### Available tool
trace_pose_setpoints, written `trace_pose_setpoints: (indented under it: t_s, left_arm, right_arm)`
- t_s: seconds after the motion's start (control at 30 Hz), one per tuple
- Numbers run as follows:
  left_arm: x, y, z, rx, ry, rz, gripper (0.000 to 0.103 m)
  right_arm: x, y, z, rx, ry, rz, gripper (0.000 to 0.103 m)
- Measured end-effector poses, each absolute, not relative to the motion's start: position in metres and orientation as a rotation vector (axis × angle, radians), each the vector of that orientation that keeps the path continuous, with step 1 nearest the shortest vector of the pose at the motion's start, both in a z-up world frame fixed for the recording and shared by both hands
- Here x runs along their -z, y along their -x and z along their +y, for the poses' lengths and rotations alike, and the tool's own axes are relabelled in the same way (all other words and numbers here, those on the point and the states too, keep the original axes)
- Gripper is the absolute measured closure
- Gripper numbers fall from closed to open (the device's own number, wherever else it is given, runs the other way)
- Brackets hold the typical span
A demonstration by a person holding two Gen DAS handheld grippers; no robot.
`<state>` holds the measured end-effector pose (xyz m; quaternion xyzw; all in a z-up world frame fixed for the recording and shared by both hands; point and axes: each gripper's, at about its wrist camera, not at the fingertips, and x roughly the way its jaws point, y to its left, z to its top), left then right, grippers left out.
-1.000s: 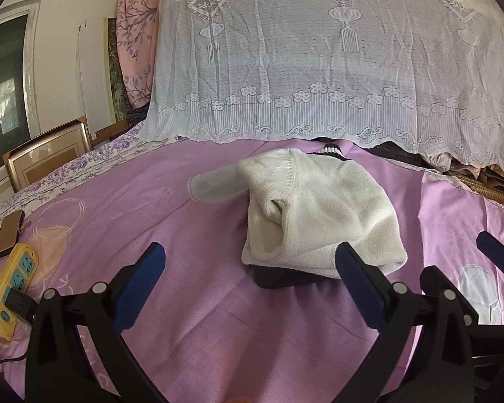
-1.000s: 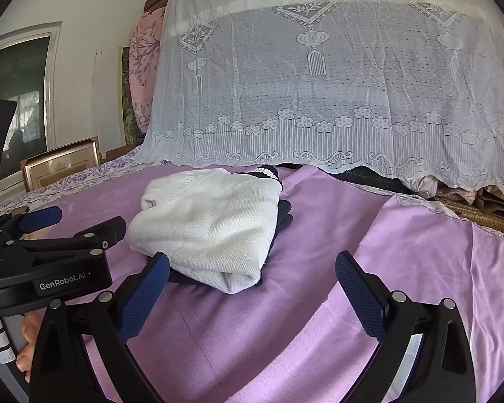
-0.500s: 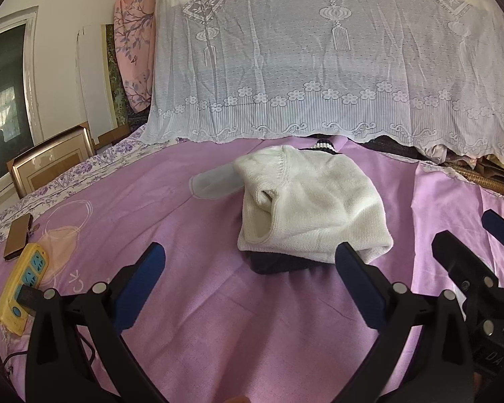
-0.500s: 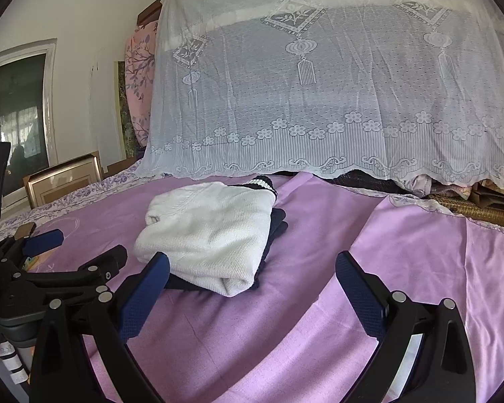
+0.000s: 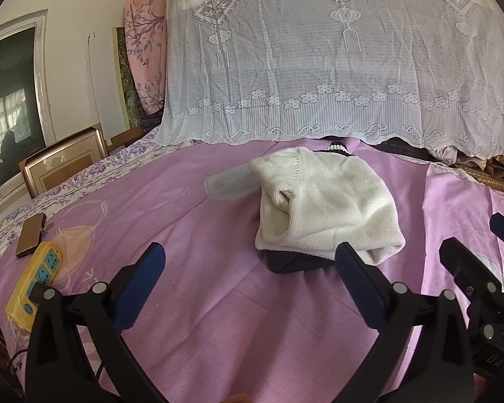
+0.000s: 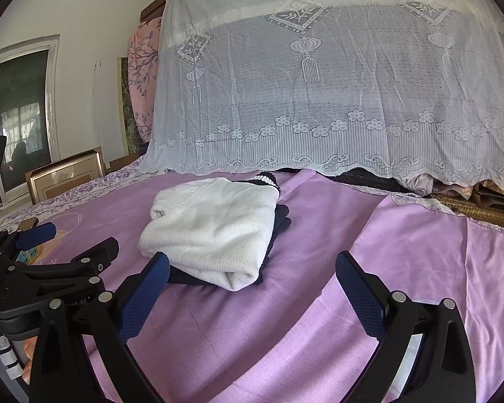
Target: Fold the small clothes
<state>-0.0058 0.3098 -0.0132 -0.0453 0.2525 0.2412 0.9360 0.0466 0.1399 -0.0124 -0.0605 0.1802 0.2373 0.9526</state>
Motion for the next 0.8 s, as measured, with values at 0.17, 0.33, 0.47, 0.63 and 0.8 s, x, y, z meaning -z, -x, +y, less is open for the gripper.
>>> trace_pose_setpoints:
  t_s: [0.17, 0.33, 0.47, 0.63, 0.8]
  left_arm:
    - [0.0130, 0.0070, 0.3099, -0.499, 0.088, 0.513, 0.004]
    - [0.0126, 0.0078, 0.3091, -0.499, 0.087, 0.511, 0.004]
    - [0.0124, 0.0079, 0.3079, -0.499, 0.084, 0.510, 0.004]
    - [0.0112, 0.0057, 0.3082, -0.494, 0.078, 0.512, 0.004]
    - [0.0108, 0.0055, 0.3087, -0.493, 0.078, 0.514, 0.004]
  right_arm:
    - [0.0123, -0.0457, 0.1397, -0.486, 0.122, 0.367, 0.003]
    - [0.0123, -0.0444, 0.1404, -0.489, 0.124, 0.365, 0.003]
    - [0.0124, -0.0442, 0.1409, -0.489, 0.127, 0.366, 0.003]
    - [0.0124, -0.0441, 0.1411, -0.489, 0.127, 0.366, 0.003]
    - [0.0125, -0.0441, 0.1410, -0.489, 0.127, 0.366, 0.003]
